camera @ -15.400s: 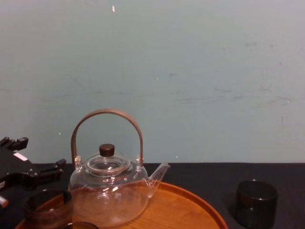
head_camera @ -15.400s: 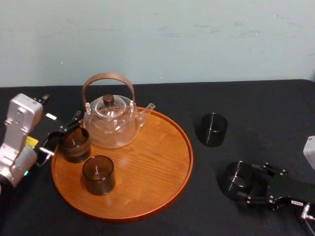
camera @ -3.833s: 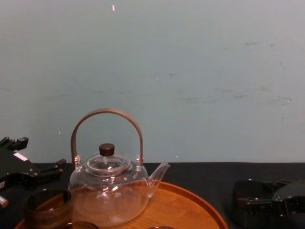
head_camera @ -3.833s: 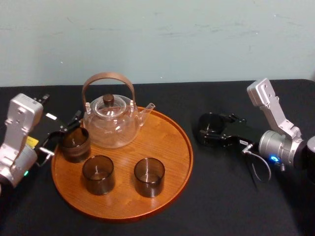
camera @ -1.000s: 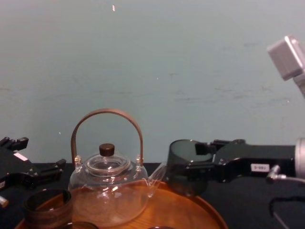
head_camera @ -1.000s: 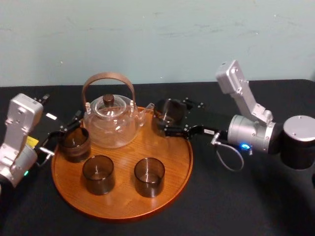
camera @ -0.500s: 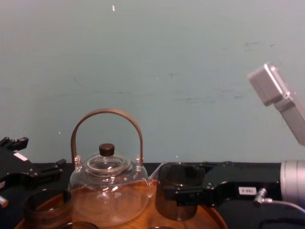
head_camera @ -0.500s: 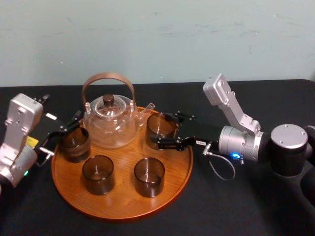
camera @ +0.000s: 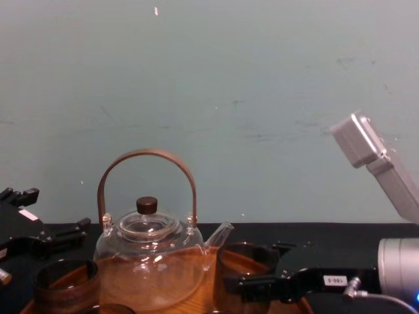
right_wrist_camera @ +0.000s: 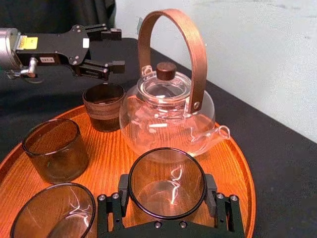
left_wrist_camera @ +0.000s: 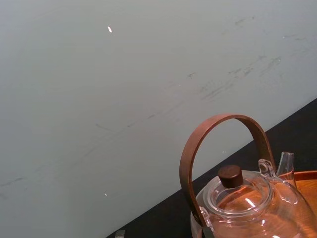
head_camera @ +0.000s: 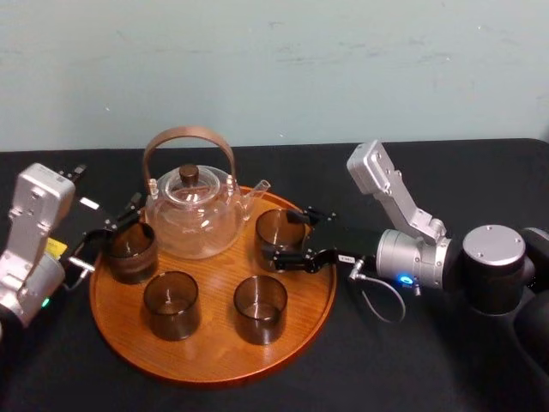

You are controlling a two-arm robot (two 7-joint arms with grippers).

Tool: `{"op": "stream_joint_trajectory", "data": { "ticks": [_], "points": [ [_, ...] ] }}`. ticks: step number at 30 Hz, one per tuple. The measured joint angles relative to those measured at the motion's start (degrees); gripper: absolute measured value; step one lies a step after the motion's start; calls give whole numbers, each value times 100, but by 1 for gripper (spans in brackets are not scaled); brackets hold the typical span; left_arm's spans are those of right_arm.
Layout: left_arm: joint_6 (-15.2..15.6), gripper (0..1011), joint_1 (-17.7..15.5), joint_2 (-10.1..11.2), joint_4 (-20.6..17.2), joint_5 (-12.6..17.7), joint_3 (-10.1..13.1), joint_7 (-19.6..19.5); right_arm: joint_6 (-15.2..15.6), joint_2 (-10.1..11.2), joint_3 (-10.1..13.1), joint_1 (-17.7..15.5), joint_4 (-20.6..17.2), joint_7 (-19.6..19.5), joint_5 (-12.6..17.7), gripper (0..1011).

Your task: Pick up the glass from the table and place it on the tray.

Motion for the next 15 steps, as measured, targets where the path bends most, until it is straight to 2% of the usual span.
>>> {"op": "stream_joint_trajectory", "data": {
  "ticks": [15],
  "points": [
    [0, 1001, 0, 0, 0, 0, 0, 0, 10, -45, -5, -20, 101, -88, -97, 902]
  ]
}}
